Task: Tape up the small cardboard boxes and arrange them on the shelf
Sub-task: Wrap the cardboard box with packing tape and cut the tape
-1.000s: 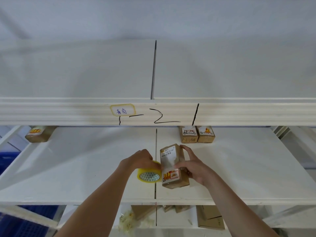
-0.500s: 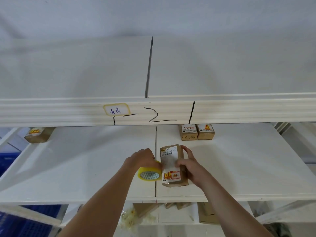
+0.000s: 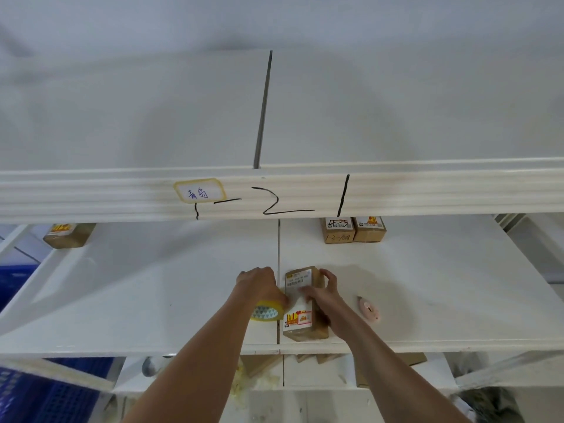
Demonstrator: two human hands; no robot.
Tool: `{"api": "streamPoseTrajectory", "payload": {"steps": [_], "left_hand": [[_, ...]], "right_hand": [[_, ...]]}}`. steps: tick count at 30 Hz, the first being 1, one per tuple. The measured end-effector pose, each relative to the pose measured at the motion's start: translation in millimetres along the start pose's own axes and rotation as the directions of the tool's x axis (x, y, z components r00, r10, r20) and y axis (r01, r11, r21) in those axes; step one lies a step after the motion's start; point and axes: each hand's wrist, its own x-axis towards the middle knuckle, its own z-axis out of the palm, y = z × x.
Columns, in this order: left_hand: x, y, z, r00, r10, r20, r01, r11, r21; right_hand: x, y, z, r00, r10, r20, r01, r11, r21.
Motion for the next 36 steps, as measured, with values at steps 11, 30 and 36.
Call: {"api": "streamPoseTrajectory", "payload": {"steps": [11,30,36], "left_hand": [[1.0,-24.0,-7.9,0.993,0.018,0.118,0.003,0.984,-0.177],[-6.2,-37.4,-10.4,0.974,0.213,0.081,-0.133,0.821,-0.555],[6.5,-34.6,-9.7,0.985,0.161,0.068,-0.113,0.883,-0.456]], "right_hand": [[-7.0,-14.8,-6.2,0.998,-0.068,-0.009,0.067,0.993,-0.096],[-16.3,-57.7,-39.9,0.985,-0.114,0.132,0.135,0.978,-0.160],[-11.8,-46.0,-40.3,0.988,-0.079,0.134,0.091,0.992,-0.088]]}}
